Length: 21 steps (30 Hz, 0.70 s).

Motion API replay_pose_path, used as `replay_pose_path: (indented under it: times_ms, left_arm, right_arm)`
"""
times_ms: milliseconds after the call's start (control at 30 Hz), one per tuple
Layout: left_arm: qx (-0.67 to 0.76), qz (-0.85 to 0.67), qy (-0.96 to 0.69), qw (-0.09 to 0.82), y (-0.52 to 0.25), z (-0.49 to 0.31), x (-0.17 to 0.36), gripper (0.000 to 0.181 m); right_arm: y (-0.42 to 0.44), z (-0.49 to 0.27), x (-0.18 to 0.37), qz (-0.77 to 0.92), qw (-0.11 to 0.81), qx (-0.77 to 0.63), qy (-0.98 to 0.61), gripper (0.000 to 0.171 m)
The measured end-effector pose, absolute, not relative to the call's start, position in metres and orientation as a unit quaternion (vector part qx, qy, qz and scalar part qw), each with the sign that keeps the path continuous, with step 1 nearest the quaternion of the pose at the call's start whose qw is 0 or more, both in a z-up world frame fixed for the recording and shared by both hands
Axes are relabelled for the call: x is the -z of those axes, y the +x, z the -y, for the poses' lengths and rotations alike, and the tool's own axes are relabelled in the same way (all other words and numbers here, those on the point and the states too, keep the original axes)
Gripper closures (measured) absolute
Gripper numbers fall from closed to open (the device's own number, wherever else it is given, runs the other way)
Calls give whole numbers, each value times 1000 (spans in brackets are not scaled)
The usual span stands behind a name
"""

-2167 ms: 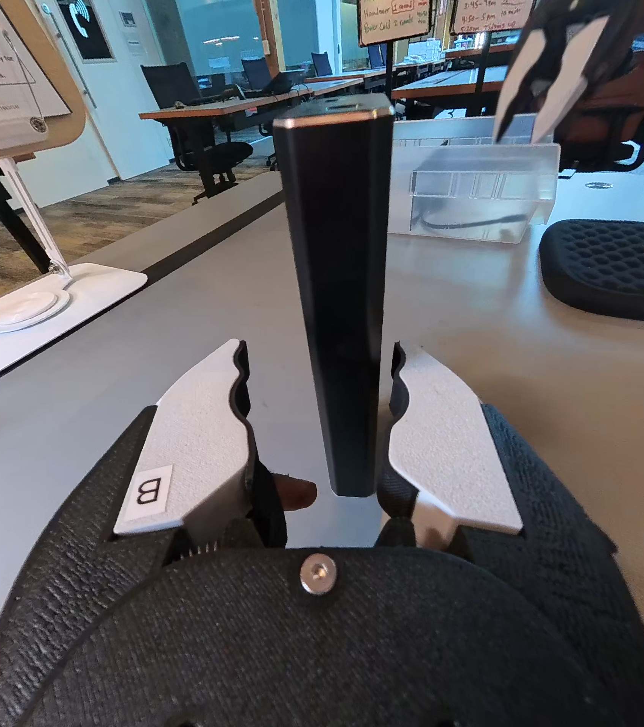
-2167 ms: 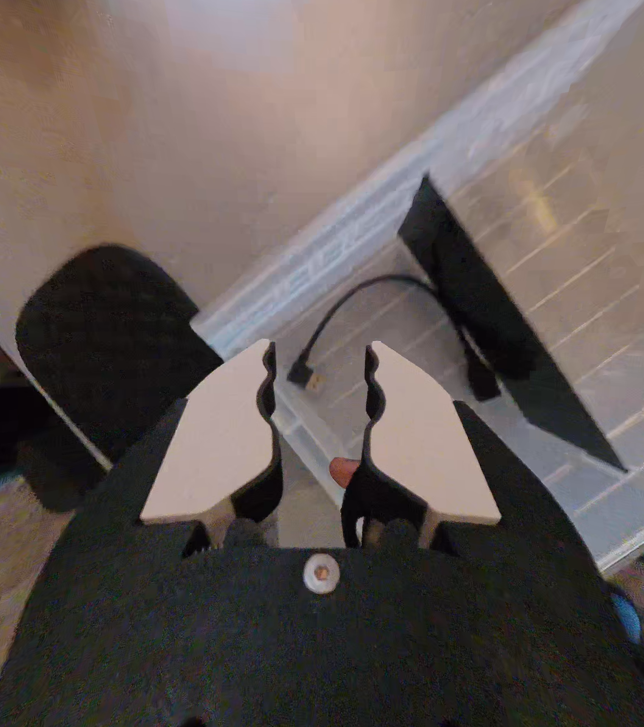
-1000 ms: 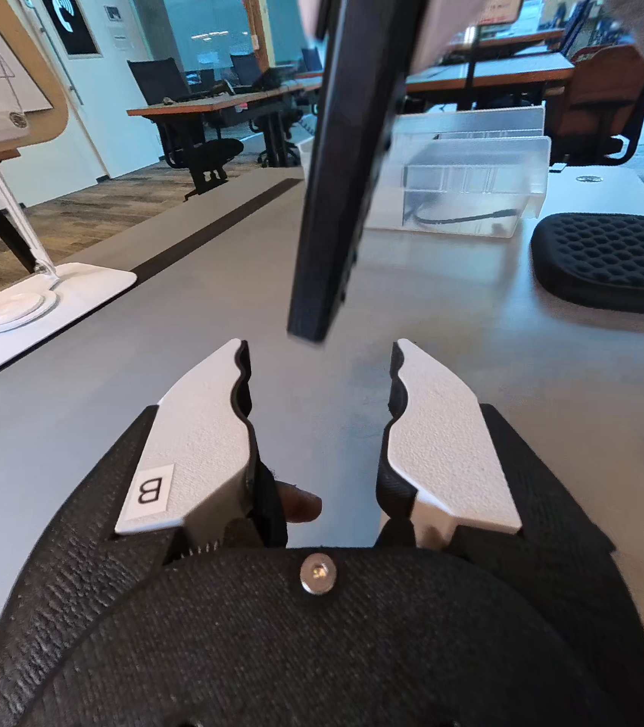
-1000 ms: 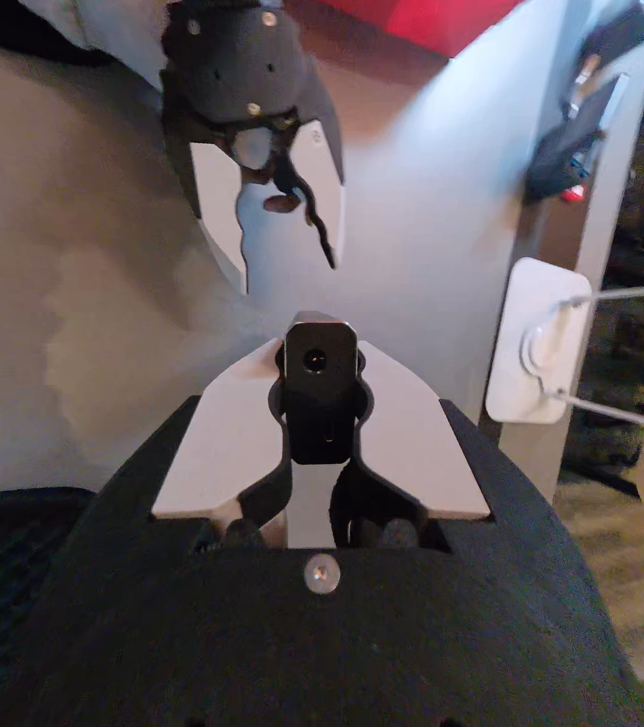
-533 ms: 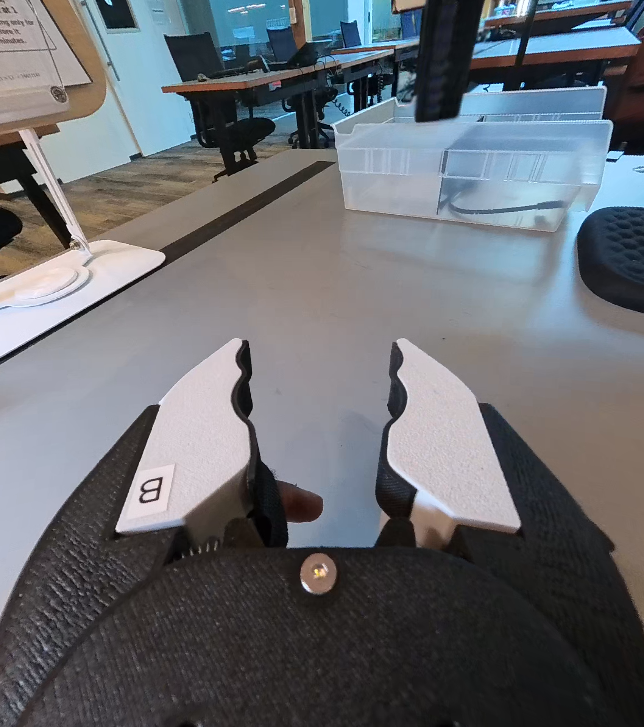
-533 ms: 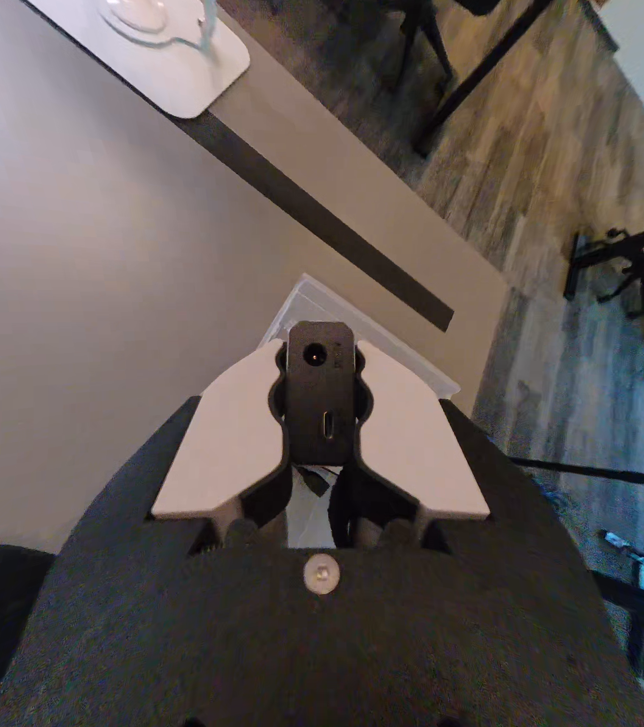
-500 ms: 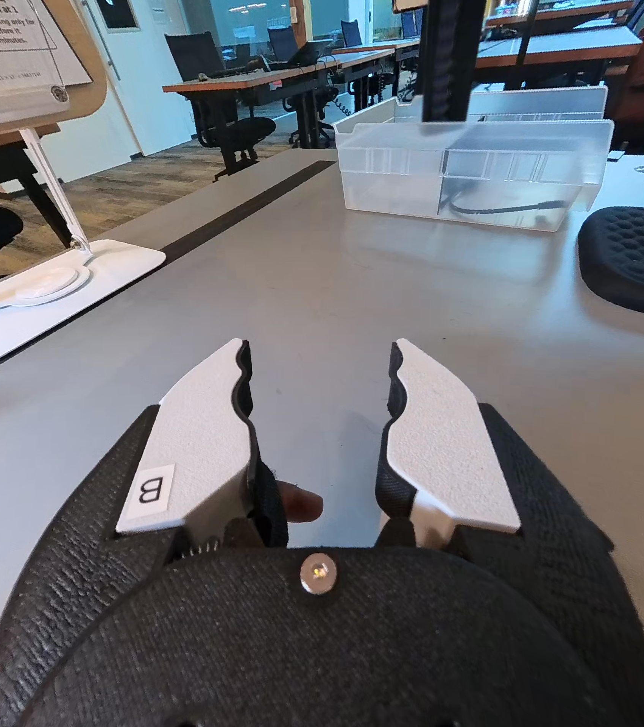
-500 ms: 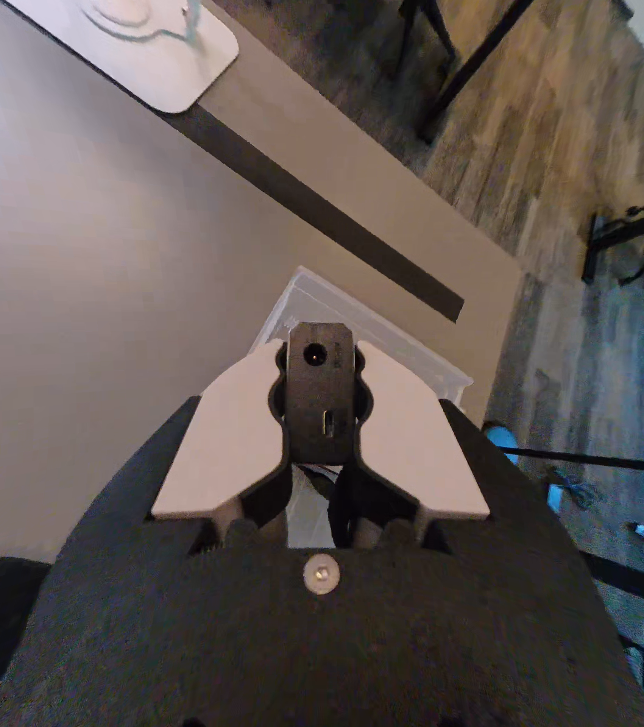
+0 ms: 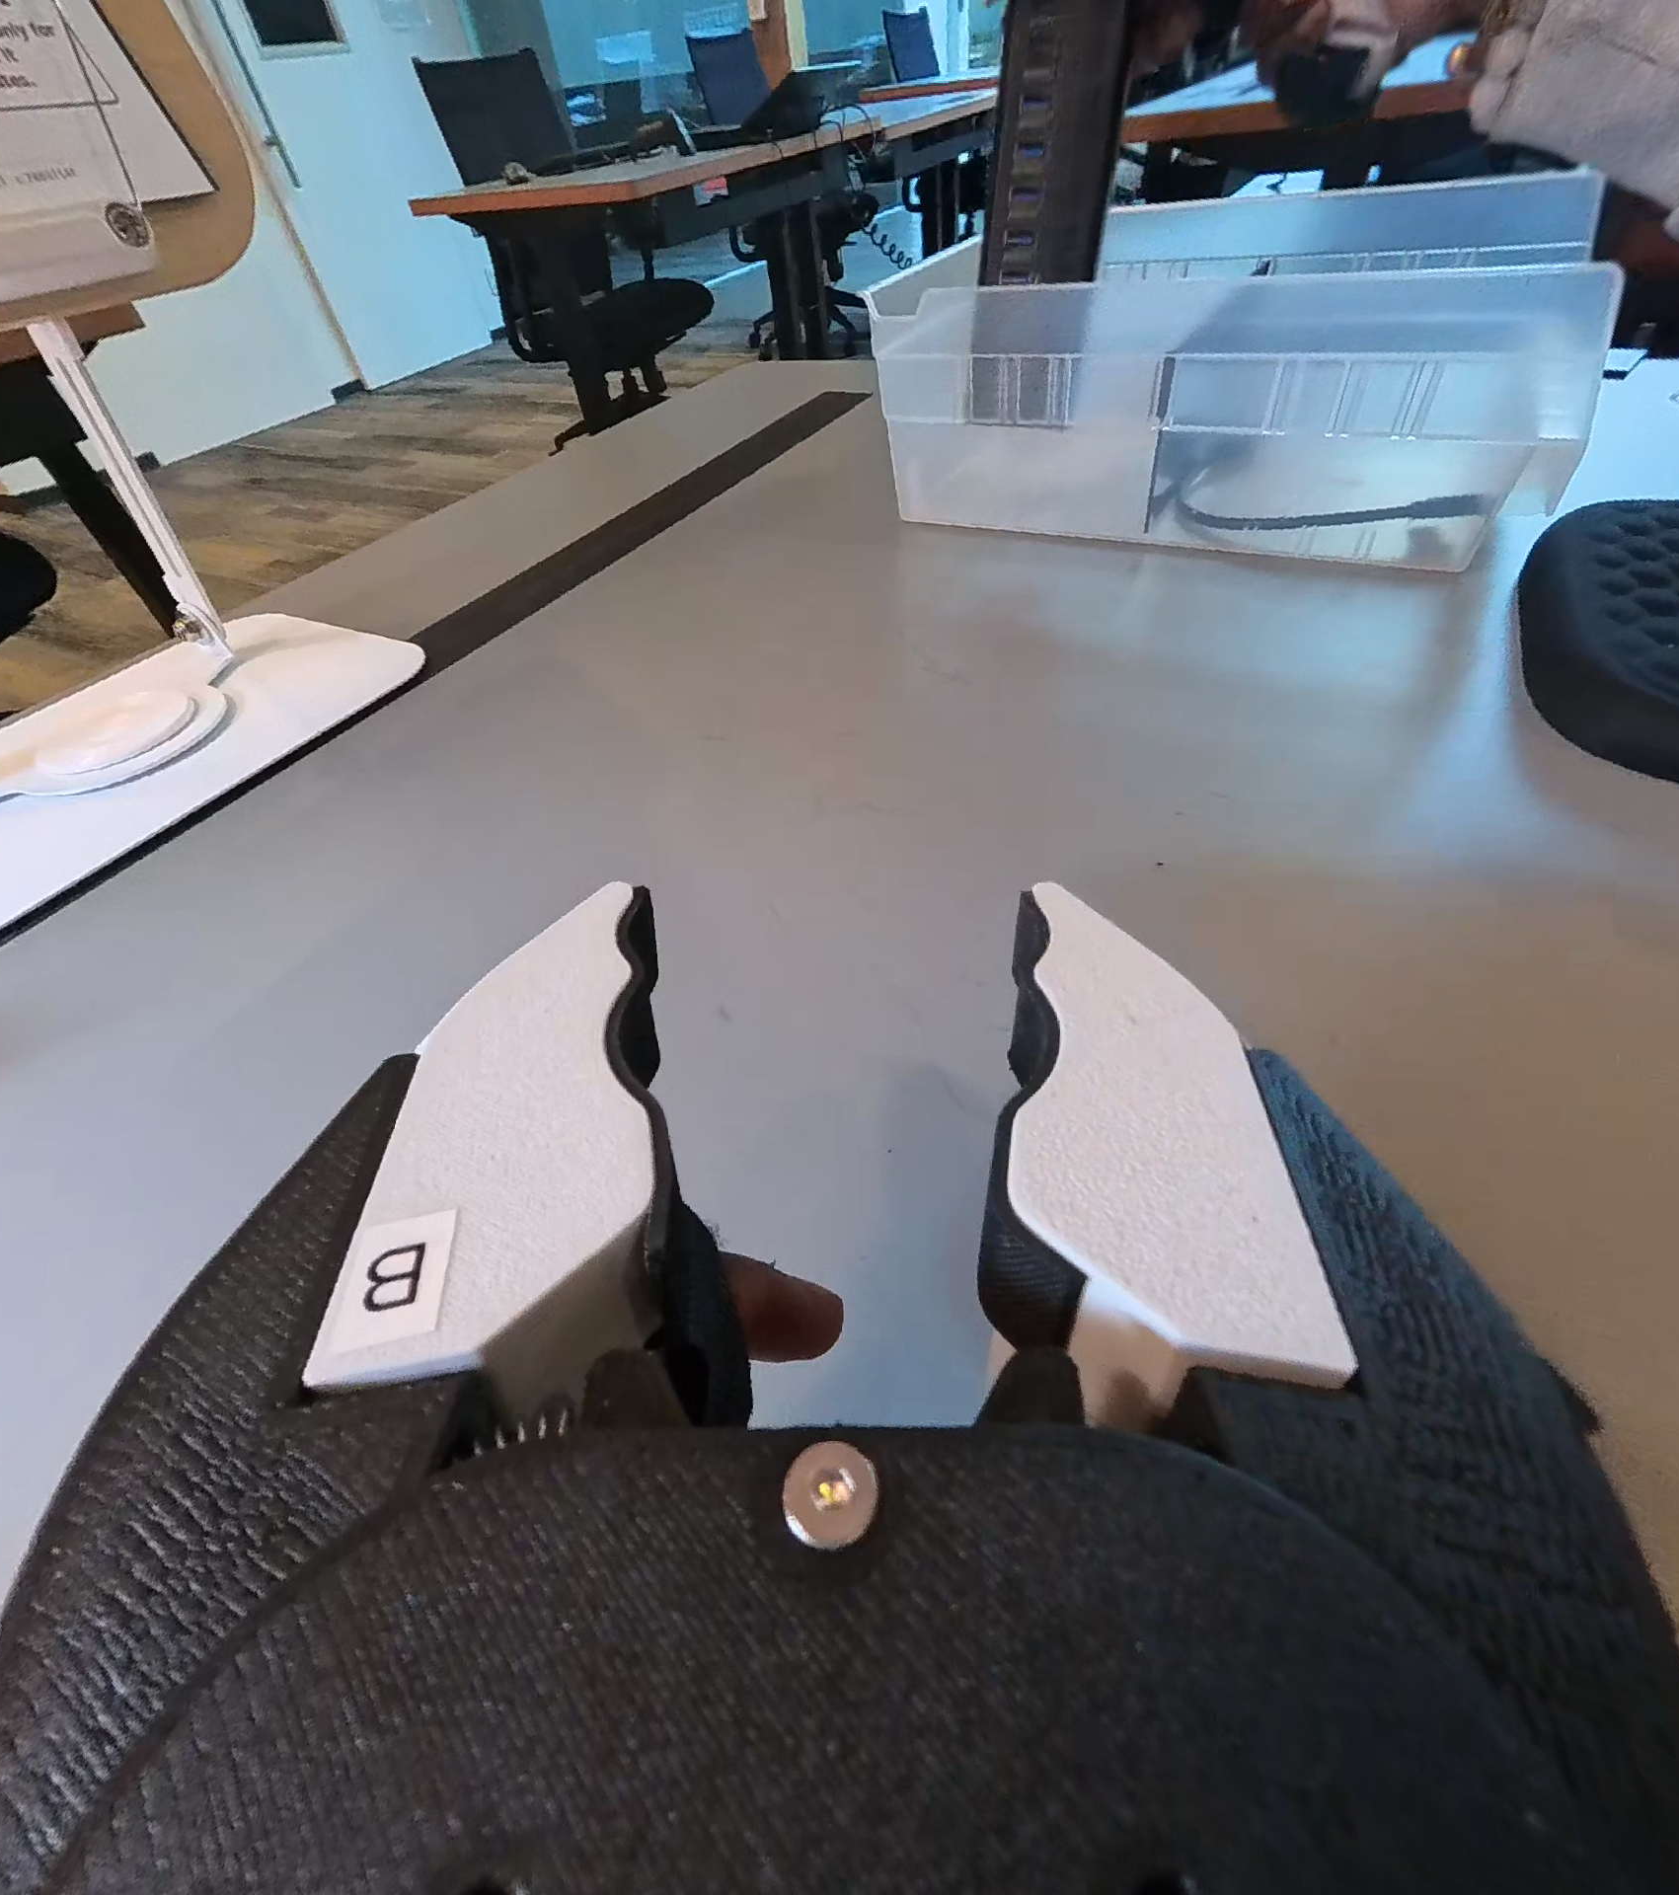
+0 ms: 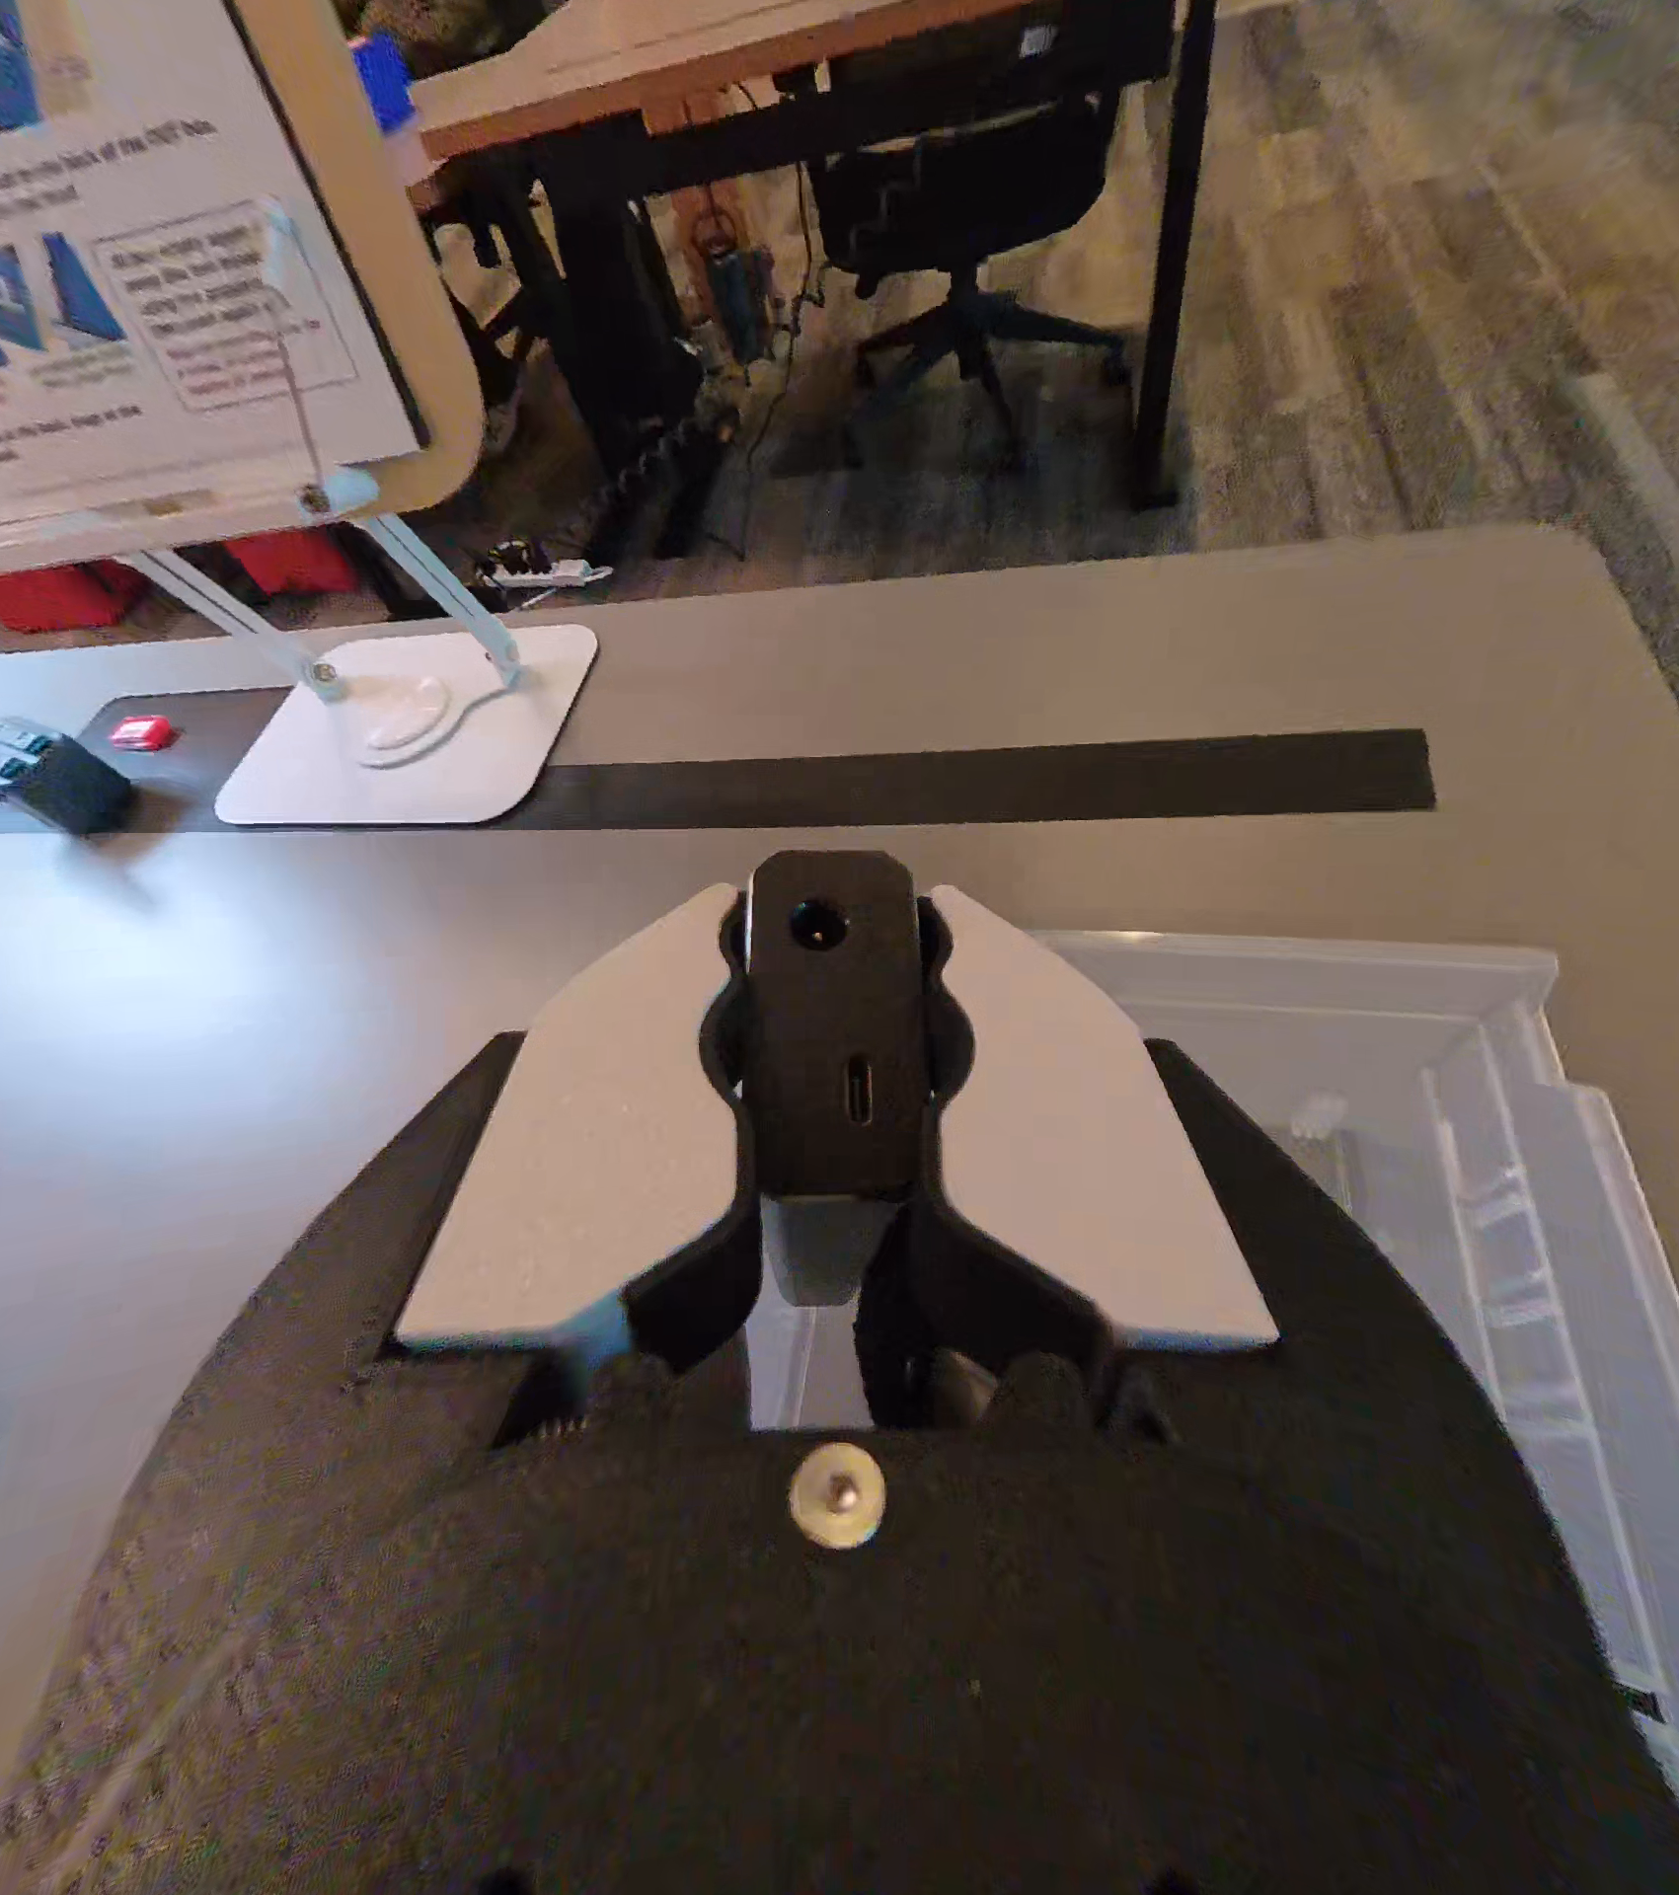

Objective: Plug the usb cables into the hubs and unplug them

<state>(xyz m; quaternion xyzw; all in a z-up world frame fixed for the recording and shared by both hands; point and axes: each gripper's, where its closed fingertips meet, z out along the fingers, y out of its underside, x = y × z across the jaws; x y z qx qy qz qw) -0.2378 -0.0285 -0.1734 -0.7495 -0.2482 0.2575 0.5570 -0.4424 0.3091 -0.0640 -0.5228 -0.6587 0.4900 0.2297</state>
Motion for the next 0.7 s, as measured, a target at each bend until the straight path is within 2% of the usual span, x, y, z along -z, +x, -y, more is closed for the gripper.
replay_pose_path:
  times_ms: [167,333,500,700]
  left_arm:
    - [-255,251,-751,555,-239,29,175,114]
    - [-257,249,-753,552,-238,28,175,114]
    - [-257,248,-755,550,-238,28,176,114]
    - [-259,246,-758,546,-238,27,177,115]
  right_arm:
    - [-447,-323,108,647,192,-460,-577,141]
    - [-451,-341,114,629,188,-460,-597,140]
    - [-451,-368,126,670,225,-362,-608,132]
    - [-453,-386,142,684,179,-327,-627,128]
